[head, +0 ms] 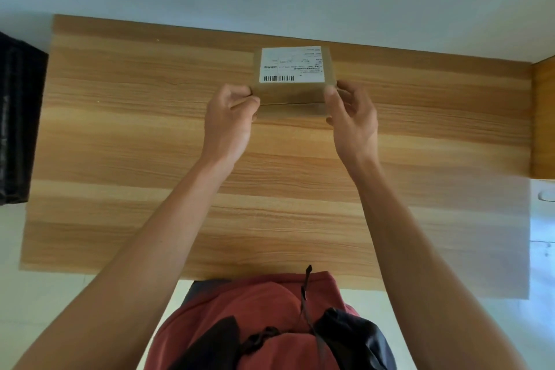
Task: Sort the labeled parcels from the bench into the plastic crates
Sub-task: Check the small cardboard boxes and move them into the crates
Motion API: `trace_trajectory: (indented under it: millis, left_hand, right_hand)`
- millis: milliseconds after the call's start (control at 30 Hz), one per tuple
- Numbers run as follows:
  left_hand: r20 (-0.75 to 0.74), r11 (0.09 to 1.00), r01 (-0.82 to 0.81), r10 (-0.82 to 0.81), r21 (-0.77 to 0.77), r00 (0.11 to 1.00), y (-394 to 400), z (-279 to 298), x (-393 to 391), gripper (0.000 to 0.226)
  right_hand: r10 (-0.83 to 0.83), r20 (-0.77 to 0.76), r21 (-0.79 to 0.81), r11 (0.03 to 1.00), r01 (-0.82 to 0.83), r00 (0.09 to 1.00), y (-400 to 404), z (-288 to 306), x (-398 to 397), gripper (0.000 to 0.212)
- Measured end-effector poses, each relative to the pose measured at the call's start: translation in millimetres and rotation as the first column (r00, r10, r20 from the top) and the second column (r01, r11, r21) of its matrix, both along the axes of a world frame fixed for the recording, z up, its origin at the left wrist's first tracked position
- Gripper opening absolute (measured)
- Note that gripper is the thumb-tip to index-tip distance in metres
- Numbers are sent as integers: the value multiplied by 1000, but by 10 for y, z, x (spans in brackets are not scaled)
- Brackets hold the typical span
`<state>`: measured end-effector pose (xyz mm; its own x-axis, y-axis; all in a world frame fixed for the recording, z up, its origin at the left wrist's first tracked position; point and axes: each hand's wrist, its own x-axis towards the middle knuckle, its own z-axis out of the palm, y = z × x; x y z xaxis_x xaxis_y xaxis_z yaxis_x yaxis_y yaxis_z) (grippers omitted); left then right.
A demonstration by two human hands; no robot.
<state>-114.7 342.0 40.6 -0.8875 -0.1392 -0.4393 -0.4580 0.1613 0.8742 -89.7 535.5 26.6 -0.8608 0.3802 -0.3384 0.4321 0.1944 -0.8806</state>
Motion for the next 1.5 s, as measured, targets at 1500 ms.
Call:
trace_trajectory:
  millis: [1500]
  left_hand:
    - [-24,887,461,-460,31,888,-564,630,307,67]
  right_hand:
    - [426,-214,190,901,-390,879,-353,809,125,26]
